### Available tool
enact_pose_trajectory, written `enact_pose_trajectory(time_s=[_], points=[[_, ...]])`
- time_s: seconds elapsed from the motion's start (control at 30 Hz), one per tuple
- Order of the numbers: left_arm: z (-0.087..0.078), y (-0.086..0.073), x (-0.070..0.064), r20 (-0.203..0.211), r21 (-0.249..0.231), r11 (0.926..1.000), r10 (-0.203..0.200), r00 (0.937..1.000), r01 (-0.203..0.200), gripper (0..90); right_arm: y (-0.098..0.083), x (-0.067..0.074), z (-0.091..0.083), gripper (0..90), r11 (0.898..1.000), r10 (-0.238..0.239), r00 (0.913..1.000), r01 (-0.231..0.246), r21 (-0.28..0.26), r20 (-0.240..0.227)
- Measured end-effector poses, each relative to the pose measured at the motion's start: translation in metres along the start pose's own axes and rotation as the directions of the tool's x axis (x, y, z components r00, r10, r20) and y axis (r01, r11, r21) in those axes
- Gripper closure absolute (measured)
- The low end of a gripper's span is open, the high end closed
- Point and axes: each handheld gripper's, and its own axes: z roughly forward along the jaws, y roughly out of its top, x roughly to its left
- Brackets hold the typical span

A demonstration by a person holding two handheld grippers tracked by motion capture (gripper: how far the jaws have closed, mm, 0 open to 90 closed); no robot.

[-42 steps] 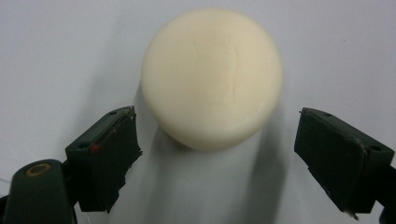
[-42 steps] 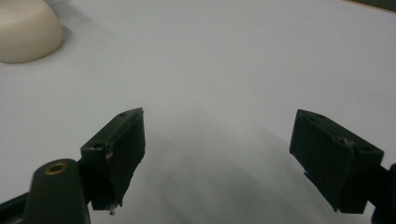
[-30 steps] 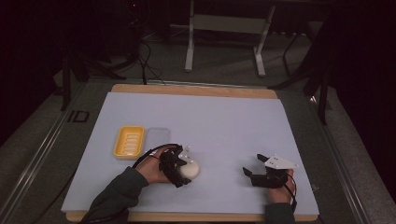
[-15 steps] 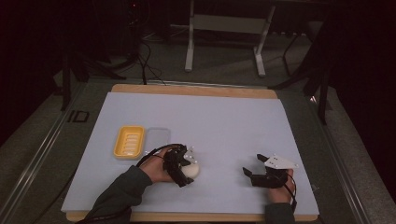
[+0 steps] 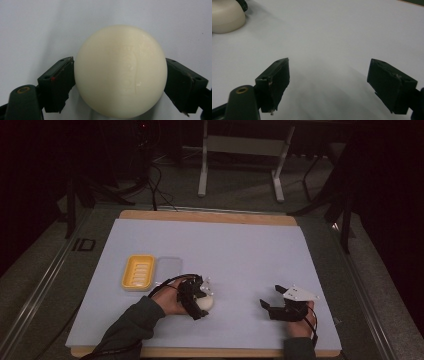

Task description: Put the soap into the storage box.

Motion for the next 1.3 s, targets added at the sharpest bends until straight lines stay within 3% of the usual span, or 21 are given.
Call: enact_pose_trajectory(time_s=[0.1, 0.77, 1.3], points=[[0.0, 0.001, 0.002, 0.025, 0.007, 1.0, 0.0, 0.9997, 0.0, 21.6, 0.0, 0.0, 0.0, 17.9, 1.0, 0.0, 1.0, 0.0, 0.0, -0.001], [-0.004, -0.001, 0.001, 0.03, 0.031, 0.9992, 0.023, 0.9993, -0.024, 25.5, 0.0, 0.0, 0.0, 17.9, 1.0, -0.001, 1.0, 0.001, 0.0, -0.001], [-0.012, -0.018, 0.004, 0.024, 0.028, 0.9996, -0.007, 0.9997, 0.007, 25.7, 0.0, 0.0, 0.0, 17.9, 1.0, -0.001, 1.0, 0.001, 0.0, -0.001]])
